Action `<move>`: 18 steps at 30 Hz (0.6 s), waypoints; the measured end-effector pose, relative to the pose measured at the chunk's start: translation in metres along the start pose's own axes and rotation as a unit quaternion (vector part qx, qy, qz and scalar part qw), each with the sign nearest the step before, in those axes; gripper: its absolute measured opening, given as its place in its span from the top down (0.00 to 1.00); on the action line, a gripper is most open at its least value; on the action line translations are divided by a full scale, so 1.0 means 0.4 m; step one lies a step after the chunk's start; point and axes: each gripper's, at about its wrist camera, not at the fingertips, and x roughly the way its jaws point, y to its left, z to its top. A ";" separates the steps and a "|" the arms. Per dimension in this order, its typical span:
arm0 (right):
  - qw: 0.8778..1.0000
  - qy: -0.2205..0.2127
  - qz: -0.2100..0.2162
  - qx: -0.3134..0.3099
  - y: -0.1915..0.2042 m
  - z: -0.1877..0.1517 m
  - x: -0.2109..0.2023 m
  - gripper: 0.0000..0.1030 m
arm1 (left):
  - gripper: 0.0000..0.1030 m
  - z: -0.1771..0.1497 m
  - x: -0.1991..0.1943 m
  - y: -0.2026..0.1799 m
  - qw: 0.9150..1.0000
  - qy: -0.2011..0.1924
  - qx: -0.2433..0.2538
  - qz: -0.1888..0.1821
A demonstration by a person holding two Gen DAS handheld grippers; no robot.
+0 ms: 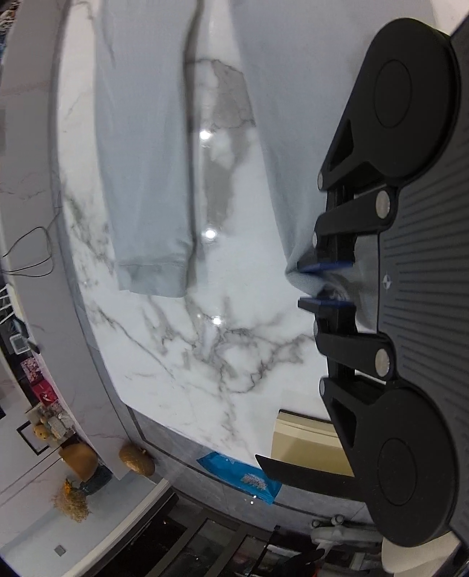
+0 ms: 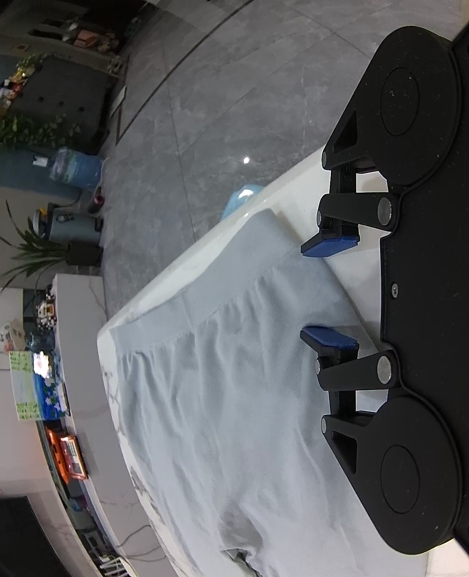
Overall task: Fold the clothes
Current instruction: 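Move both open grippers over the sweatshirt toward its side edge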
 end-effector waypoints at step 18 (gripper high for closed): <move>0.991 -0.047 0.060 -0.107 0.067 -0.024 -0.098 0.61 | 0.61 -0.161 -0.180 -0.145 0.963 -0.113 0.207 -0.131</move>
